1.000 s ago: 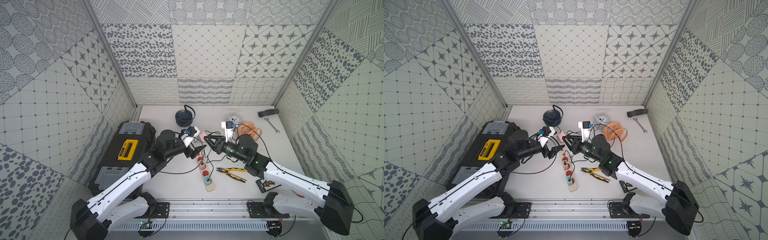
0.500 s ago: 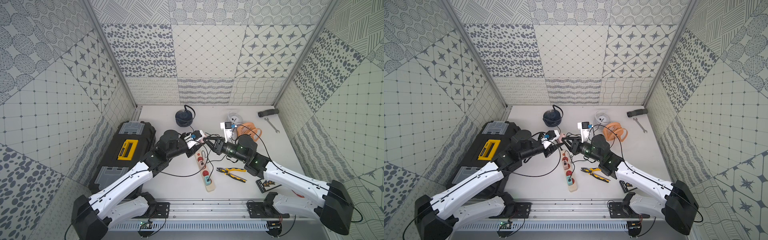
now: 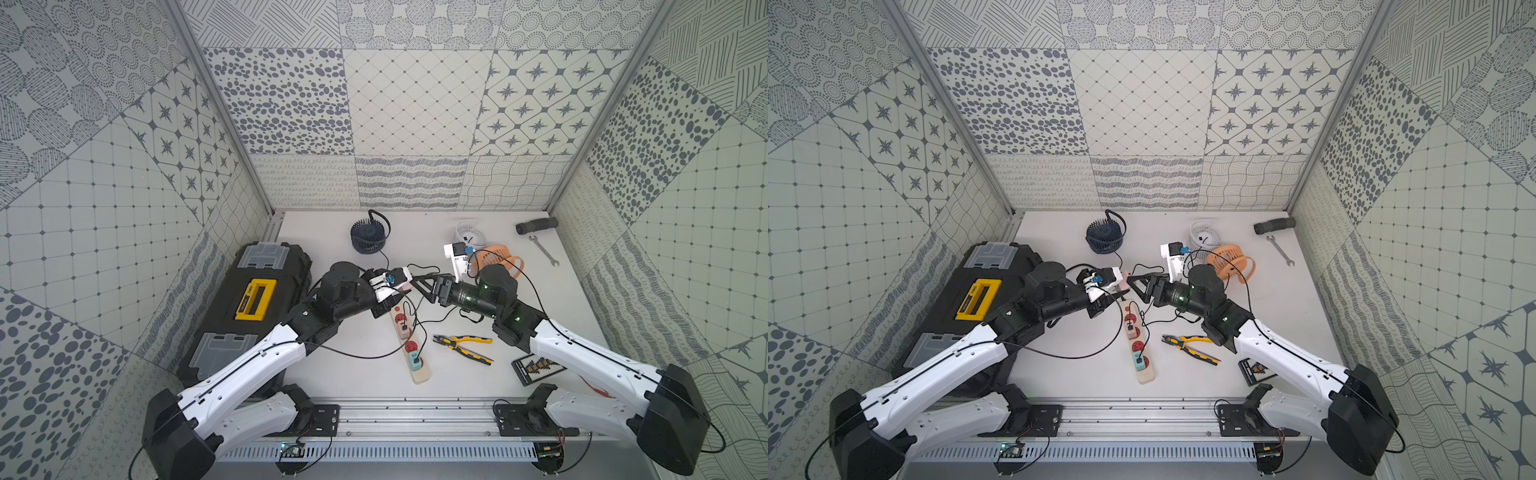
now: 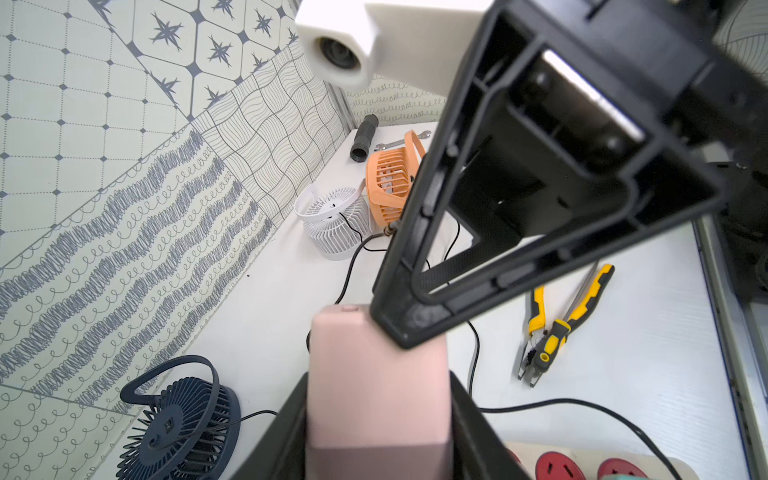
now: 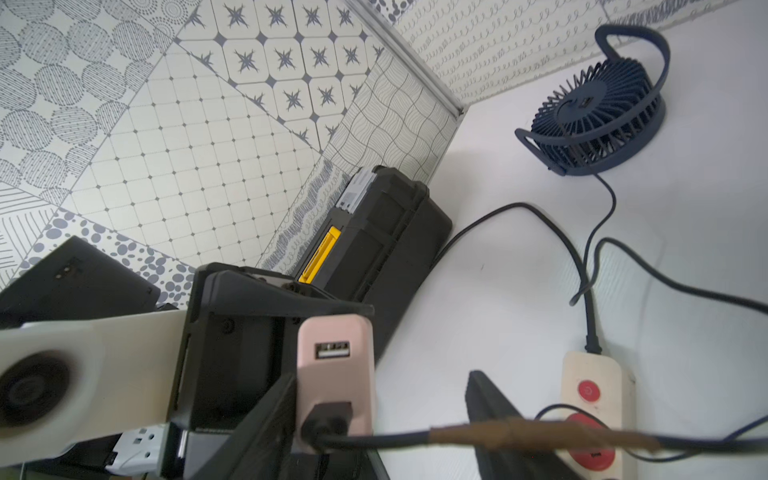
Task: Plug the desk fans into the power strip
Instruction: Pick up the plug from the center of the board.
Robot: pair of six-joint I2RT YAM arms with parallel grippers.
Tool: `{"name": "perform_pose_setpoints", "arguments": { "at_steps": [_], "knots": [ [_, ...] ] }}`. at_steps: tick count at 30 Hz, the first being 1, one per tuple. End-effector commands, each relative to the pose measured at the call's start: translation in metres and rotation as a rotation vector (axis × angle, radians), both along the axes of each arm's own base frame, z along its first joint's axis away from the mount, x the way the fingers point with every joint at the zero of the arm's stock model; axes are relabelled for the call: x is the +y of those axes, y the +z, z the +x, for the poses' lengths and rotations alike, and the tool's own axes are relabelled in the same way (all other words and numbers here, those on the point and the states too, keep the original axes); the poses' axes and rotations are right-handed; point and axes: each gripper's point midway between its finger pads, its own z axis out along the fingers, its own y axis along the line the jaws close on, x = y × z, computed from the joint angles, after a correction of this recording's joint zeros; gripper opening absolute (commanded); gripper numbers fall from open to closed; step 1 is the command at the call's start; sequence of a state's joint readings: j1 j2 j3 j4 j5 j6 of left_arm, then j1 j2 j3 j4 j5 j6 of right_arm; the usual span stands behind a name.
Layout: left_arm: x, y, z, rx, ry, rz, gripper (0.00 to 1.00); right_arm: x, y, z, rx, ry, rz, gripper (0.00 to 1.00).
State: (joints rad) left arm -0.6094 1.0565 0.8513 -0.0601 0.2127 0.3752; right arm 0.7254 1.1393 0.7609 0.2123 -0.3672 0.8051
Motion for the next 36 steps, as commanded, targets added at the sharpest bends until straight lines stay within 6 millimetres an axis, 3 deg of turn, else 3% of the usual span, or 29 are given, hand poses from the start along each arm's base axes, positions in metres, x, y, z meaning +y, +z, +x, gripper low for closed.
{"name": "perform_pose_setpoints", "arguments": {
  "at_steps": [1,10,21,29,33,35,36],
  "knots": [
    [-0.007,0.002,-0.011,-0.035,-0.09,0.025,0.05,0.0,0.013,-0.011,0.008,0.088,-0.003,0.66],
    [-0.014,-0.009,-0.019,0.016,-0.162,0.064,0.05,0.0,0.013,-0.018,0.035,0.149,-0.034,0.57],
    [-0.017,-0.016,-0.021,0.044,-0.187,0.071,0.05,0.018,0.018,-0.025,0.068,0.272,0.01,0.47],
    [-0.016,-0.018,-0.019,0.042,-0.173,0.077,0.05,0.022,0.012,-0.027,0.087,0.301,0.01,0.35],
    [-0.015,-0.017,-0.018,0.042,-0.167,0.076,0.05,0.024,0.013,-0.028,0.083,0.322,0.015,0.24],
    [-0.014,-0.014,-0.015,0.05,-0.139,0.062,0.1,0.024,0.014,-0.029,0.074,0.328,0.015,0.15],
    [-0.013,-0.01,-0.013,0.059,-0.115,0.047,0.22,0.024,0.013,-0.029,0.07,0.326,0.012,0.11]
  ]
}}
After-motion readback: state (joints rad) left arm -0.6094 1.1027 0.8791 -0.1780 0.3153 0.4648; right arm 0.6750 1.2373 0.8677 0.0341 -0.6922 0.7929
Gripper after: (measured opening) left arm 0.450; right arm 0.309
